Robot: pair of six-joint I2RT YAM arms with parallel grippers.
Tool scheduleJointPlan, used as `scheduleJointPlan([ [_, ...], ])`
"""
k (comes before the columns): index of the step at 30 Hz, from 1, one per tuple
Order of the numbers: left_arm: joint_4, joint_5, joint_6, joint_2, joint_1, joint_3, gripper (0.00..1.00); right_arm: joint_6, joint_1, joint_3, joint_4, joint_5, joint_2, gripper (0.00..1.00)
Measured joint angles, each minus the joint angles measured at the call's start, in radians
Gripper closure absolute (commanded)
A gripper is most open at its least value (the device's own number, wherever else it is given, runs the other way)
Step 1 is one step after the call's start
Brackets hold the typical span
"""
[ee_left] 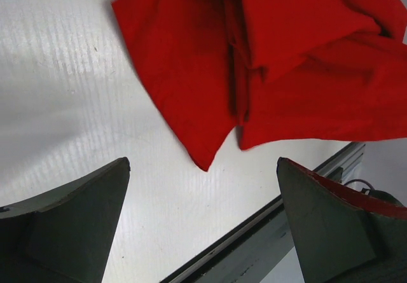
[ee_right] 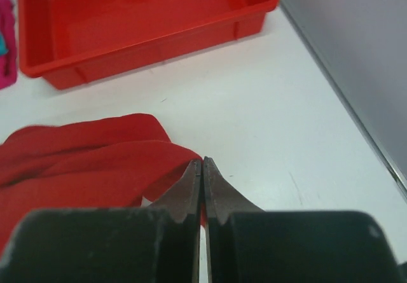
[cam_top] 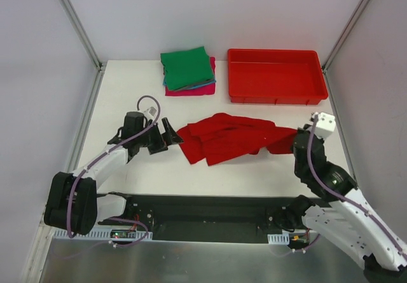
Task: Fold and stack the t-shirts
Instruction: Flatten out the tshirt
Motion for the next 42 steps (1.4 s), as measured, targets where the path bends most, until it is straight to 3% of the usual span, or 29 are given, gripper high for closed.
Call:
scheduleJointPlan([
  [5,-0.002,-0.019,0.003,0.085,-0.021,0.042,0.01,0.026,-0.109,-0.050,-0.045,0.002,-0.092,0.99],
  [15,-0.074,-0.076,0.058,0.277,-0.151,0.232,0.07,0.045,-0.192,-0.064,-0.116,-0.016,0.040,0.99],
  [23,-0.080,-0.093,0.055,0.427,-0.277,0.380,0.19,0.048,-0.227,-0.080,-0.129,-0.032,0.013,0.99],
  [25,-0.087,-0.092,0.055,0.488,-0.297,0.417,0.26,0.048,-0.233,-0.080,-0.129,-0.037,0.001,0.99],
  [28,-0.094,-0.091,0.051,0.561,-0.320,0.458,0.44,0.048,-0.239,-0.080,-0.130,-0.042,-0.015,0.99],
  [32,-0.109,-0.079,0.046,0.626,-0.348,0.518,0.79,0.048,-0.241,-0.080,-0.130,-0.051,-0.018,0.99],
  [35,-0.118,-0.076,0.042,0.630,-0.360,0.541,1.00,0.048,-0.243,-0.080,-0.130,-0.059,-0.016,0.99],
  [42,-0.165,-0.150,0.044,0.537,-0.365,0.535,1.00,0.040,-0.245,-0.080,-0.130,-0.060,-0.014,0.99],
])
